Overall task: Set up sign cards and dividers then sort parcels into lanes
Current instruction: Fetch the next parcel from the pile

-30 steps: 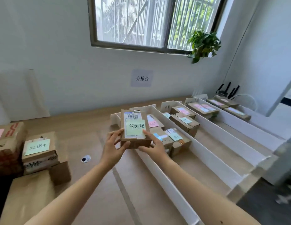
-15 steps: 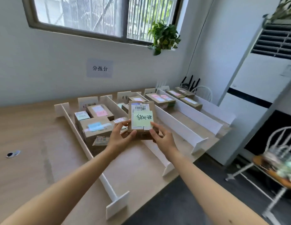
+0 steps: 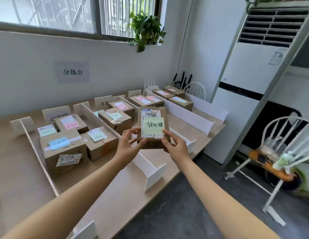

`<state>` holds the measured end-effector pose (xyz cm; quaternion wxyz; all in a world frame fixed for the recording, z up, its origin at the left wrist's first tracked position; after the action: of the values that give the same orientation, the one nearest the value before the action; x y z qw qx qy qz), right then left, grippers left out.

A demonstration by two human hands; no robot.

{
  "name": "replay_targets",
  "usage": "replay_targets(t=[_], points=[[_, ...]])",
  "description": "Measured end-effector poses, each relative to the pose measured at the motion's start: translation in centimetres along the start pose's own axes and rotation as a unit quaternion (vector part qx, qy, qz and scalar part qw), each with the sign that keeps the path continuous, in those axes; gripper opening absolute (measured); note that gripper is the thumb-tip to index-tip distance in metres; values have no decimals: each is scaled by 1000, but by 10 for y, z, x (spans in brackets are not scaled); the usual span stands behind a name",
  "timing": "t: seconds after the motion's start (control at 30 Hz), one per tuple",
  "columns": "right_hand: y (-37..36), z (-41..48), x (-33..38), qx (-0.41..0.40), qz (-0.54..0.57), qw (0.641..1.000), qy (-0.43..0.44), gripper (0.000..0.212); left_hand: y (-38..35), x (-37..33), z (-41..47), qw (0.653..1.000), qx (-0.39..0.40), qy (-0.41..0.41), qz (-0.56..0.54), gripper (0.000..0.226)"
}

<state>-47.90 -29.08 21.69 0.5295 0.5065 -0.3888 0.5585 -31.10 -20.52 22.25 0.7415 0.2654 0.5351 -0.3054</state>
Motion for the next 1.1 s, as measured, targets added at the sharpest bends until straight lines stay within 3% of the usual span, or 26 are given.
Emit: replay_targets(t=[0.6, 0.9, 1.1], points=[[70, 216, -43, -25, -5, 999, -31, 27, -186, 33, 153, 999, 18, -5, -33, 40], [97, 285, -69, -36, 6, 998, -51, 25, -249, 50, 201, 999, 42, 5, -21, 58], [116, 325, -86, -35, 14, 998, -60, 26, -287, 56, 221, 999, 28, 13, -20, 49]])
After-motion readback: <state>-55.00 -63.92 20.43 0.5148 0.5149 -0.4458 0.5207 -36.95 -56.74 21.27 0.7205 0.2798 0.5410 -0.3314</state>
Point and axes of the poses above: each hand's wrist, its own z-axis towards the middle knuckle, its own y-axis out of the back of the hand, x = y × z, the point moved 10 cm from there along z, towards the middle knuckle, and after that the axes turned 15 degrees about -x, right-handed, at the moved point
